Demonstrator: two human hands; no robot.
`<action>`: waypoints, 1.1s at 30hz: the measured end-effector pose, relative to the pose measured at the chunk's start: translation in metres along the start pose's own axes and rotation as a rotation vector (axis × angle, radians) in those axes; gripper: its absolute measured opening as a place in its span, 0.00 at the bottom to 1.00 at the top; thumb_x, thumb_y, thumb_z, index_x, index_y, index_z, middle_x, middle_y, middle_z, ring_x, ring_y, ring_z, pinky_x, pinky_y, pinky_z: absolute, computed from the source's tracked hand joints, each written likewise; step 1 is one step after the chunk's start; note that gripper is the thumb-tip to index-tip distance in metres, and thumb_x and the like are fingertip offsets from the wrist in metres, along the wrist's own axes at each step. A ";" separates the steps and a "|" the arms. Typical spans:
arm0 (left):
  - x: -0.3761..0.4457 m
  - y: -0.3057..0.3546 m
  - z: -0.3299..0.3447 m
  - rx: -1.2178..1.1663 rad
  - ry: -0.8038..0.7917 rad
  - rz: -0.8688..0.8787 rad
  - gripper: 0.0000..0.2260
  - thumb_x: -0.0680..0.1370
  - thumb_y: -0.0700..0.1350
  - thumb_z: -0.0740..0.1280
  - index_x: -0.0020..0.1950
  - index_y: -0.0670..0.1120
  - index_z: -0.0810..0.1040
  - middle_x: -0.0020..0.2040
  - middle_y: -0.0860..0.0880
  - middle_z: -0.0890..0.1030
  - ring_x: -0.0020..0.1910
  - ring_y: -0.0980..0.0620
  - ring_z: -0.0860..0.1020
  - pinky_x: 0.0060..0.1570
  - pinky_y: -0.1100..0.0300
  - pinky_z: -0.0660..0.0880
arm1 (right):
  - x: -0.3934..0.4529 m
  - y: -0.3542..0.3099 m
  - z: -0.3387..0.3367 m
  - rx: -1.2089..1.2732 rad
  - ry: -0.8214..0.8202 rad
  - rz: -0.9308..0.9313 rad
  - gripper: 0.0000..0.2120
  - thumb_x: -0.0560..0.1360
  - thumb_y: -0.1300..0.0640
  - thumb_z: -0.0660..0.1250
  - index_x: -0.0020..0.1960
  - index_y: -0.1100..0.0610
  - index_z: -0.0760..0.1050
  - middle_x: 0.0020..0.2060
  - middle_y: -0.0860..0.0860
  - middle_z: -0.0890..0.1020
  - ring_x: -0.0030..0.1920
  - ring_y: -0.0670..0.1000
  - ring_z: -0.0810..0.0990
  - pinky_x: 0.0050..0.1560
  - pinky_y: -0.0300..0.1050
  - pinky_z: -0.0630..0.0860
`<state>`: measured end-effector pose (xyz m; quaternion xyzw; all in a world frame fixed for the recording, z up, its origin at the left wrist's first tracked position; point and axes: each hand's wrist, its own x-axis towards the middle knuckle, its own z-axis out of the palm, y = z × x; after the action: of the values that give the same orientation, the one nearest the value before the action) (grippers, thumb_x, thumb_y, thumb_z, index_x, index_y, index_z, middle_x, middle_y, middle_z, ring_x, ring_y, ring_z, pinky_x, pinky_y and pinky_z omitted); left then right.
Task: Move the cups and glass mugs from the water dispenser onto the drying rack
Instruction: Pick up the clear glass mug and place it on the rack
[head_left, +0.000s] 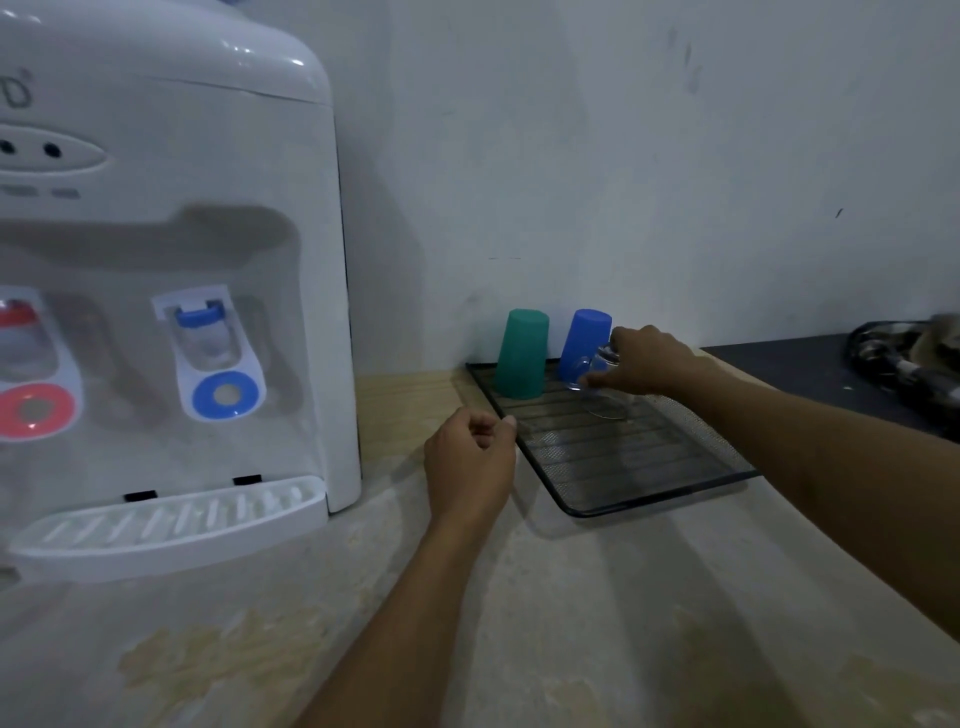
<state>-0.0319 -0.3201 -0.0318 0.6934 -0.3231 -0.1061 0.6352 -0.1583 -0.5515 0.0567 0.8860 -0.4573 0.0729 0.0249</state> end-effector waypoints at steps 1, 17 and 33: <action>0.000 0.000 0.000 -0.003 0.001 0.000 0.07 0.79 0.52 0.71 0.48 0.48 0.83 0.43 0.54 0.84 0.45 0.59 0.81 0.44 0.64 0.78 | 0.000 0.000 0.000 -0.002 0.008 0.001 0.40 0.68 0.28 0.73 0.66 0.58 0.74 0.58 0.56 0.84 0.52 0.56 0.81 0.55 0.53 0.81; -0.002 0.002 -0.003 -0.022 -0.011 -0.045 0.06 0.80 0.50 0.71 0.48 0.48 0.83 0.46 0.53 0.84 0.47 0.57 0.81 0.41 0.66 0.74 | -0.031 0.000 -0.004 0.075 0.160 0.051 0.50 0.68 0.27 0.72 0.78 0.54 0.62 0.68 0.61 0.74 0.64 0.62 0.78 0.60 0.58 0.80; -0.060 0.020 -0.056 0.172 -0.187 -0.013 0.22 0.81 0.50 0.71 0.72 0.46 0.73 0.65 0.46 0.80 0.63 0.48 0.79 0.66 0.51 0.77 | -0.213 -0.121 0.032 0.804 0.516 -0.326 0.19 0.76 0.53 0.74 0.65 0.54 0.76 0.60 0.48 0.76 0.59 0.42 0.74 0.61 0.25 0.66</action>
<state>-0.0529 -0.2392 -0.0192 0.7347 -0.3842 -0.1462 0.5397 -0.1781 -0.3135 -0.0042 0.8386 -0.2277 0.4548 -0.1950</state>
